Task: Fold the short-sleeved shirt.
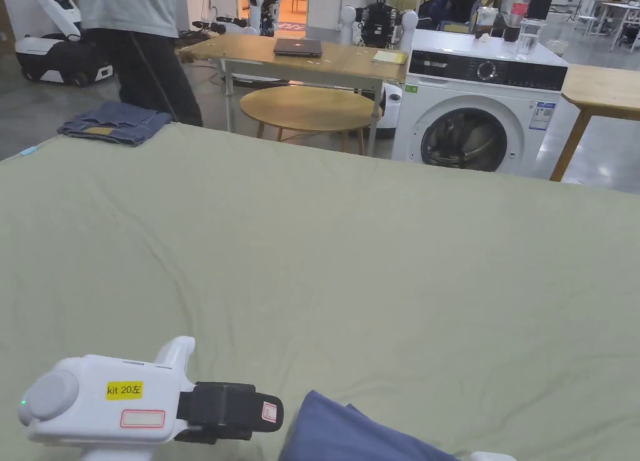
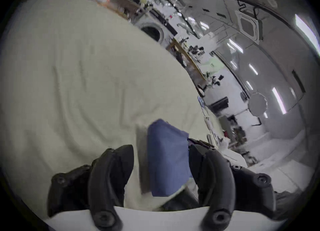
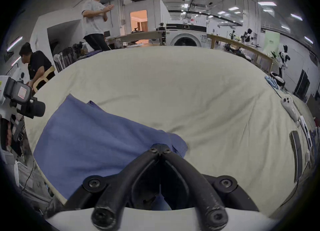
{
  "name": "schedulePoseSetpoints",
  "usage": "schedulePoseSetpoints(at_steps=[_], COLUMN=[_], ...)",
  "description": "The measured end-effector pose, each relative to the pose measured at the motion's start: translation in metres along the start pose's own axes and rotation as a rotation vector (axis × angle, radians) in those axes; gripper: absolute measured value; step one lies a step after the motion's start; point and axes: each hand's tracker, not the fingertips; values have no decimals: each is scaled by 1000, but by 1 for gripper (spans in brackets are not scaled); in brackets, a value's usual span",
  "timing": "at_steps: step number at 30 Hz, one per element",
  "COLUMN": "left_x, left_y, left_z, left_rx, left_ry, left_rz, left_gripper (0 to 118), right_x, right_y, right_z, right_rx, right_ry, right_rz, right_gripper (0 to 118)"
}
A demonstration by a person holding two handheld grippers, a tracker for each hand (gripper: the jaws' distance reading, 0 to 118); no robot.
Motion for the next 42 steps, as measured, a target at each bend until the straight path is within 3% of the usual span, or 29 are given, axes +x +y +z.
schedulePoseSetpoints(at_steps=[9, 19, 20, 21, 22, 24, 26, 32, 42], left_x=[-24, -28, -28, -28, -29, -34, -38, -32, -20], left_y=[4, 1, 0, -3, -6, -13, -17, -15, 5], left_z=[-63, -110, -110, -109, -111, -114, -110, -100, -42], left_rx=[-252, -284, -279, -273, -255, -256, -216, -215, -194], left_ry=[-55, -206, -213, -210, -154, -144, -206, -207, -195], left_rz=[74, 150, 155, 151, 127, 143, 197, 194, 209], left_gripper=[66, 65, 57, 35, 23, 17, 16, 15, 14], right_x=[1, 0, 0, 1, 1, 0, -2, 3, 29], right_y=[1, 0, 0, 0, -1, -2, -3, 3, 69], right_z=[0, 0, 0, 0, 0, 0, 1, 12, 41], right_rx=[-7, -8, -8, -7, -4, 4, 13, 66, 319], right_ry=[5, 5, 6, 6, 6, 11, 5, 20, -61], right_rz=[1, -7, -9, -11, -12, -10, 3, 33, 28], right_gripper=[0, 0, 0, 0, 0, 0, 0, 0, 0])
